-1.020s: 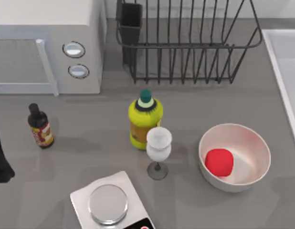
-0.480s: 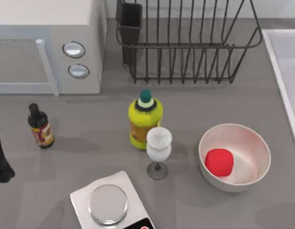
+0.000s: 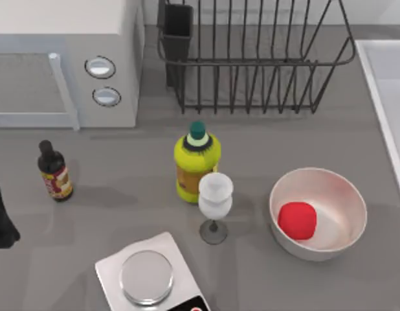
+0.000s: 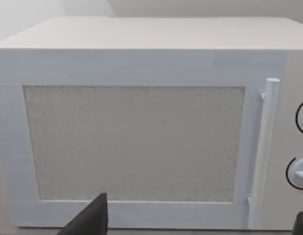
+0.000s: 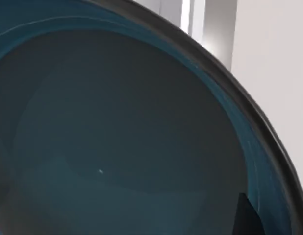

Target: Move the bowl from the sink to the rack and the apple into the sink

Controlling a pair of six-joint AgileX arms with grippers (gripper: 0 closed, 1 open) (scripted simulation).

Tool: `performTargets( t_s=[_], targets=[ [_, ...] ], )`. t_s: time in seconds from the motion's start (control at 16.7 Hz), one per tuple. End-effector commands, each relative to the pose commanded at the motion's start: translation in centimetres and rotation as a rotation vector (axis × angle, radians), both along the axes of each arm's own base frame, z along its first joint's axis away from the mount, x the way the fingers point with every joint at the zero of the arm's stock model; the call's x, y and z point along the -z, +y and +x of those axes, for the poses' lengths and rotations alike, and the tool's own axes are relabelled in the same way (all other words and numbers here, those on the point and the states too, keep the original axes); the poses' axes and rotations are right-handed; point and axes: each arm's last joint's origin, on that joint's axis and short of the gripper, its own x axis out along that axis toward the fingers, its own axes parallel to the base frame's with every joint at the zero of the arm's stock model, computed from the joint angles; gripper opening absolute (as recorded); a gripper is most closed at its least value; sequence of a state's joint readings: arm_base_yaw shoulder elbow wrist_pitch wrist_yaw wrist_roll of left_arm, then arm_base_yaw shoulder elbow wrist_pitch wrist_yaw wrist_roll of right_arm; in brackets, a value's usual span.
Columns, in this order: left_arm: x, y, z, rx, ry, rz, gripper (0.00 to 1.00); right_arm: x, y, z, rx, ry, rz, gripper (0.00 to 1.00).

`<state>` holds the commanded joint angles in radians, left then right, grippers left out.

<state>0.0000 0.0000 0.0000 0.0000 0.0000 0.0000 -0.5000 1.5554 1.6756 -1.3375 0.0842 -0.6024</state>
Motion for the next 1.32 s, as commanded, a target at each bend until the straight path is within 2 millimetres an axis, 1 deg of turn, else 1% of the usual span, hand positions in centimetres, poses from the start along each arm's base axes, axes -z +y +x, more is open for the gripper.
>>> performTargets(
  t_s=[0.12, 0.18, 0.3, 0.42, 0.48, 0.6, 0.72, 0.78, 0.9, 1.02, 1.14, 1.32],
  targets=[
    [0.0, 0.0, 0.0, 0.000, 0.000, 0.000, 1.00, -0.2, 3.4, 3.5, -0.052, -0.105, -0.091, 0.00],
    [0.0, 0.0, 0.0, 0.000, 0.000, 0.000, 1.00, -0.2, 5.6, 5.2, -0.080, -0.168, -0.128, 0.00],
    [0.0, 0.0, 0.0, 0.000, 0.000, 0.000, 1.00, -0.2, 10.9, 8.1, -0.137, -0.312, -0.178, 0.00],
    [0.0, 0.0, 0.0, 0.000, 0.000, 0.000, 1.00, -0.2, 17.3, 10.0, -0.189, -0.478, -0.189, 0.00],
    [0.0, 0.0, 0.0, 0.000, 0.000, 0.000, 1.00, -0.3, 20.6, 10.3, -0.211, -0.567, -0.178, 0.00],
    [0.0, 0.0, 0.0, 0.000, 0.000, 0.000, 1.00, -0.7, 26.9, 10.0, -0.239, -0.750, -0.126, 0.00],
    [0.0, 0.0, 0.0, 0.000, 0.000, 0.000, 1.00, -1.6, 32.4, 8.5, -0.241, -0.927, -0.039, 0.00],
    [0.0, 0.0, 0.0, 0.000, 0.000, 0.000, 1.00, -2.2, 34.6, 7.5, -0.232, -1.008, 0.013, 0.00],
    [0.0, 0.0, 0.0, 0.000, 0.000, 0.000, 1.00, -3.6, 37.7, 5.4, -0.199, -1.145, 0.116, 0.00],
    [0.0, 0.0, 0.0, 0.000, 0.000, 0.000, 1.00, -4.8, 39.4, 3.7, -0.157, -1.240, 0.199, 0.00],
    [0.0, 0.0, 0.0, 0.000, 0.000, 0.000, 1.00, -5.6, 40.1, 2.7, -0.125, -1.293, 0.247, 0.00],
    [0.0, 0.0, 0.0, 0.000, 0.000, 0.000, 1.00, -5.8, 40.2, 2.5, -0.116, -1.304, 0.257, 0.00]
  ],
)
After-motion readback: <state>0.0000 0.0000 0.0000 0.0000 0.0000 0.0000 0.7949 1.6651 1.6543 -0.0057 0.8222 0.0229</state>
